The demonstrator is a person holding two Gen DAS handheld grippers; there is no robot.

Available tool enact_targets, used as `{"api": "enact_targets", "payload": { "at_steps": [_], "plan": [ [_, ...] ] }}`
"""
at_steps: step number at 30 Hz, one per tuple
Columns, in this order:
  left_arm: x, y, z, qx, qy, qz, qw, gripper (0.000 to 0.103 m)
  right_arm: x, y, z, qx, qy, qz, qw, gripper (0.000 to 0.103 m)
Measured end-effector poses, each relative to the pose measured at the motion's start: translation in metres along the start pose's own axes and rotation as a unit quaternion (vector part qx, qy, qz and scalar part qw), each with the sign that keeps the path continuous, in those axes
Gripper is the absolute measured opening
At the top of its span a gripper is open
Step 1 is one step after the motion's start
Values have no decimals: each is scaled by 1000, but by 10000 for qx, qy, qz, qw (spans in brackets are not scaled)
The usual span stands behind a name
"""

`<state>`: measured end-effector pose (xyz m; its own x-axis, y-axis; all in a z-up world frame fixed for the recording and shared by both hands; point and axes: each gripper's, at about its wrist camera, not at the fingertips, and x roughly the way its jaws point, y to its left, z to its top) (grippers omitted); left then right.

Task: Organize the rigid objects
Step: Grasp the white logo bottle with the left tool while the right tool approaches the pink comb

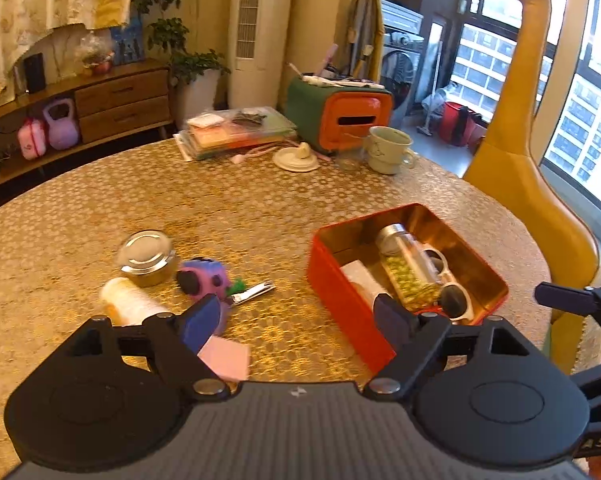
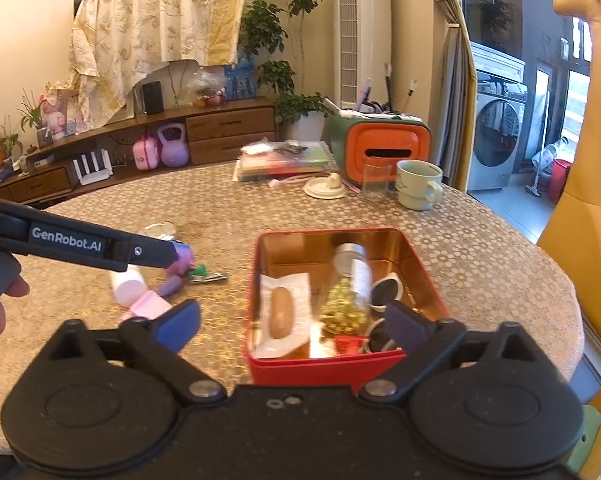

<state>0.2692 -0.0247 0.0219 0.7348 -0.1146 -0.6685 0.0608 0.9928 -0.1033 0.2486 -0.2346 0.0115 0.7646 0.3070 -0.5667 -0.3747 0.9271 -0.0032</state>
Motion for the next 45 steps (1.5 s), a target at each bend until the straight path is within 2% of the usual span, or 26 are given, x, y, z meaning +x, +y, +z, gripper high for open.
{"api": "enact_targets", "payload": {
  "at_steps": [4,16,21,29,45],
  "plan": [
    [-4,25,-6,-62,-7,185,9998,84,4,18,-1,-49,36,175,9998,103],
    [10,104,-18,-761,286,797,9935,84,37,64,-7,-355,319,525,9975,103],
    [28,123,-18,-999,453,923,9897,84,56,86,-9,-841,458,689,9930,103],
    [63,135,-11,-1323,716,1051,9830,84,91,103,-8,-1304,697,943,9845,102],
    [119,135,-7,-1587,991,1085,9763,84,155,108,-19,-1534,1205,1207,9733,84]
  ]
}}
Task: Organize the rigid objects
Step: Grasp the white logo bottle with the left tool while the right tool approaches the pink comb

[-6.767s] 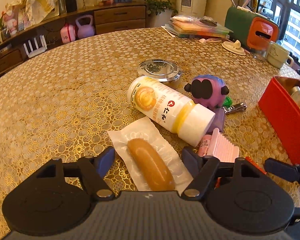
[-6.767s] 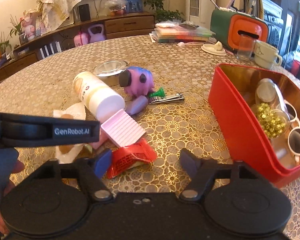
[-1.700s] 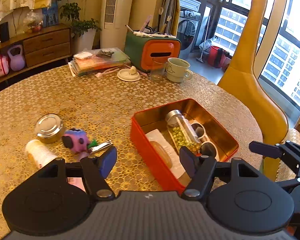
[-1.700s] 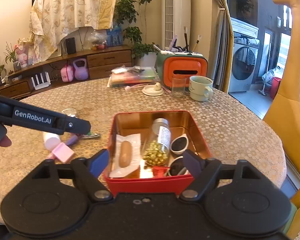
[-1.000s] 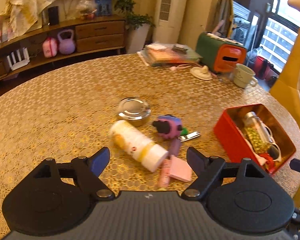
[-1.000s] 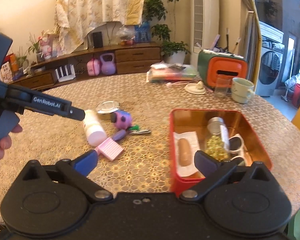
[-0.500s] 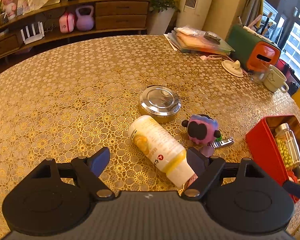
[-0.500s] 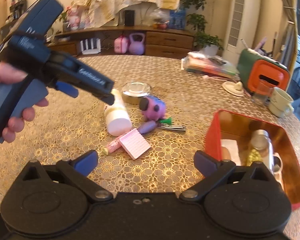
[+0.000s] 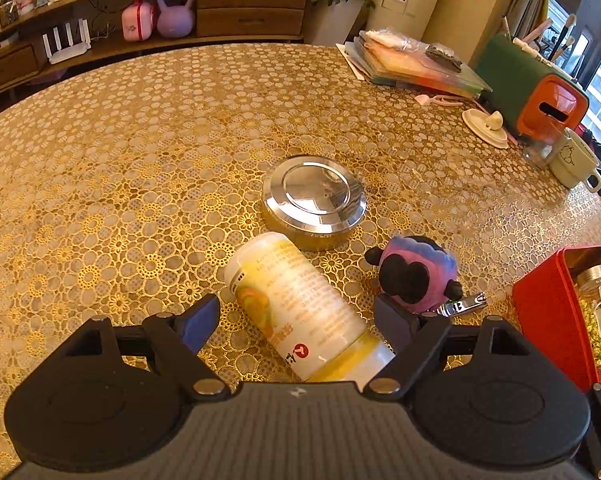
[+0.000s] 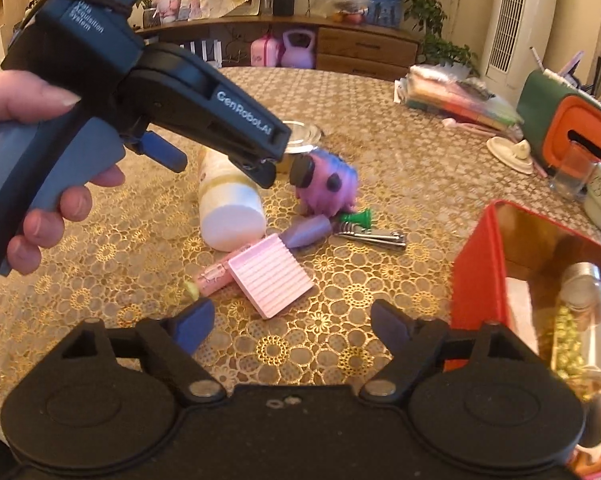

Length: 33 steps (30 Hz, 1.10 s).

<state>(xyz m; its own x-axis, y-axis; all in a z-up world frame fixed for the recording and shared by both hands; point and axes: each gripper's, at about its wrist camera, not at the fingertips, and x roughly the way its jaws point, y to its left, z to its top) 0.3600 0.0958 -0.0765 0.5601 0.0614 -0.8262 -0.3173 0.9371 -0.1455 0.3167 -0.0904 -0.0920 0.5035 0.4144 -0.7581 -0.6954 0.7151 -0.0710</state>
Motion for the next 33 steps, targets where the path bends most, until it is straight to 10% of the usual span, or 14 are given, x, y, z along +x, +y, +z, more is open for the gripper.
{"api": "enact_targets", "payload": {
  "at_steps": [16,23,33],
  "plan": [
    [12,-5,-7,183,-86,21,9998,84,16,1,4,164,-116,58,9998,70],
    [8,-11,-11,522,-153,71,9985,52,14,2,4,200,-189,-27,9996,49],
    [-4,-4,-19,588,-125,51,9982,48,-7,1,0,264,-292,-198,9990,42]
  ]
}}
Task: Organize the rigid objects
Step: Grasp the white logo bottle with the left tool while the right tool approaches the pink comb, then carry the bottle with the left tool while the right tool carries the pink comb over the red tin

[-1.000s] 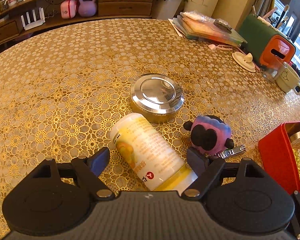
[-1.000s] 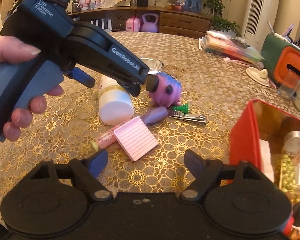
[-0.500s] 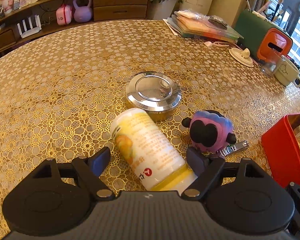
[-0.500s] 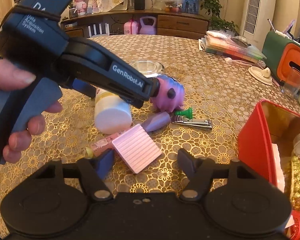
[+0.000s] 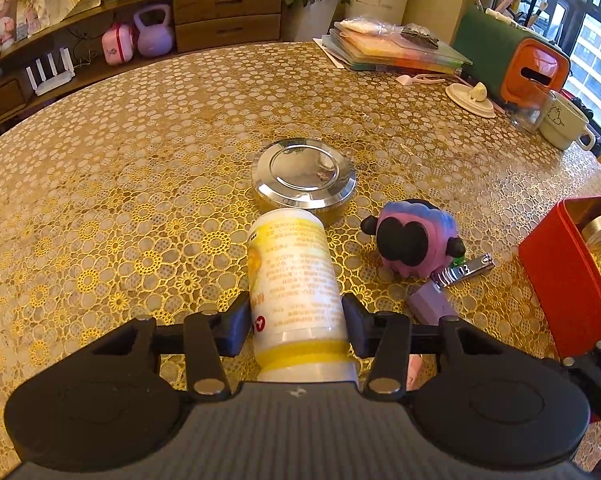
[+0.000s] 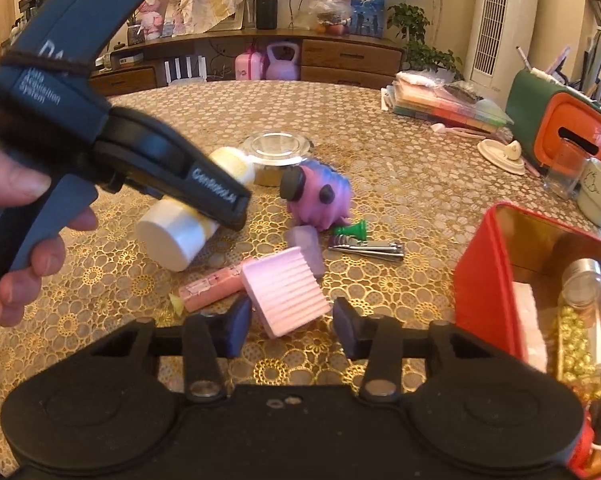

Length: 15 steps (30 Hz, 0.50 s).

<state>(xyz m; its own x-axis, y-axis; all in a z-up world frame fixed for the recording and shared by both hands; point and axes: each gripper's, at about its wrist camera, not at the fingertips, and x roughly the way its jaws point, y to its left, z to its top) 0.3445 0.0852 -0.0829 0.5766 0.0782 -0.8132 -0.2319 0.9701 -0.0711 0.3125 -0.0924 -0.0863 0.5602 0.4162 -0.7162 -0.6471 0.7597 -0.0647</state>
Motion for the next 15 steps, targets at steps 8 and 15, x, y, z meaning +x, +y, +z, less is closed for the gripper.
{"api": "enact_targets", "payload": {
  "at_steps": [8,15],
  "plan": [
    [-32,-2,-7,41,-27,-108,9999,48,-40,-4,-4,116,-222,-49,9997,42],
    [-66,-17,-11,156,-58,-304,9994,48,-80,-8,-6,130,-425,-116,9989,42]
  ]
}}
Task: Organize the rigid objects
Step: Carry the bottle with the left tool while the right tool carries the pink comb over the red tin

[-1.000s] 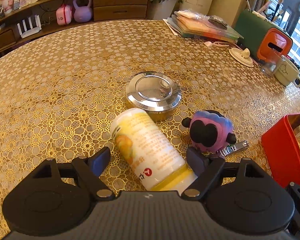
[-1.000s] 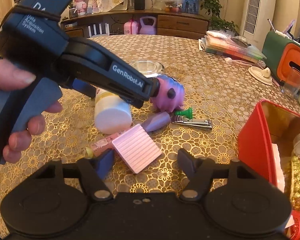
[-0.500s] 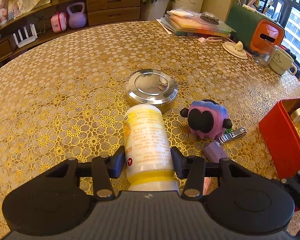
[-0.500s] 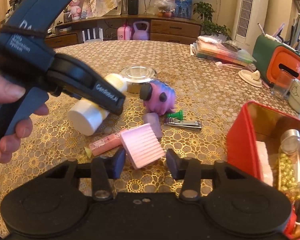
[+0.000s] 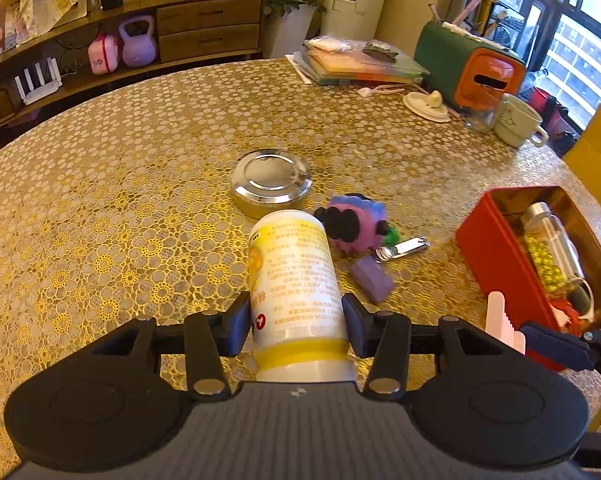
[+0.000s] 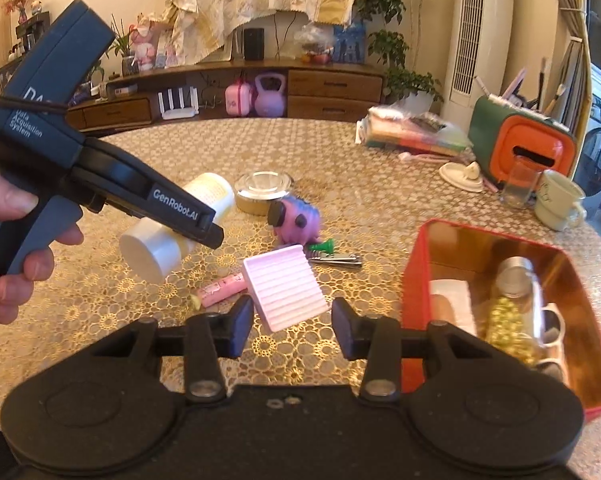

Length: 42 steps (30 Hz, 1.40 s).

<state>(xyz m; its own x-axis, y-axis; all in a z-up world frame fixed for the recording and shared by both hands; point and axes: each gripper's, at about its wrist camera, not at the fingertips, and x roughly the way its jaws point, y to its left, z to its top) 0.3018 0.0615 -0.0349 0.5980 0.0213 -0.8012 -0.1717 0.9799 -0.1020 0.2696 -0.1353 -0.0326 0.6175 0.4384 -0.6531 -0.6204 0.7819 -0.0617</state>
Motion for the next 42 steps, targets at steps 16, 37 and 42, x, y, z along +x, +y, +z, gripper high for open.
{"api": "enact_targets", "payload": {
  "at_steps": [16,37,42],
  "plan": [
    [-49,-82,0,470,-183,-619,9968,45,-61,-48,-9,427,-234,-503,9975,42],
    [-42,-161,24,768,-206,-1202,9896,42,-71,-137,-30,933,-246,-1203,9880,42],
    [-38,-181,33,867,-224,-1271,9878,41,-62,-148,-34,961,-199,-1313,9865,42]
  ]
}}
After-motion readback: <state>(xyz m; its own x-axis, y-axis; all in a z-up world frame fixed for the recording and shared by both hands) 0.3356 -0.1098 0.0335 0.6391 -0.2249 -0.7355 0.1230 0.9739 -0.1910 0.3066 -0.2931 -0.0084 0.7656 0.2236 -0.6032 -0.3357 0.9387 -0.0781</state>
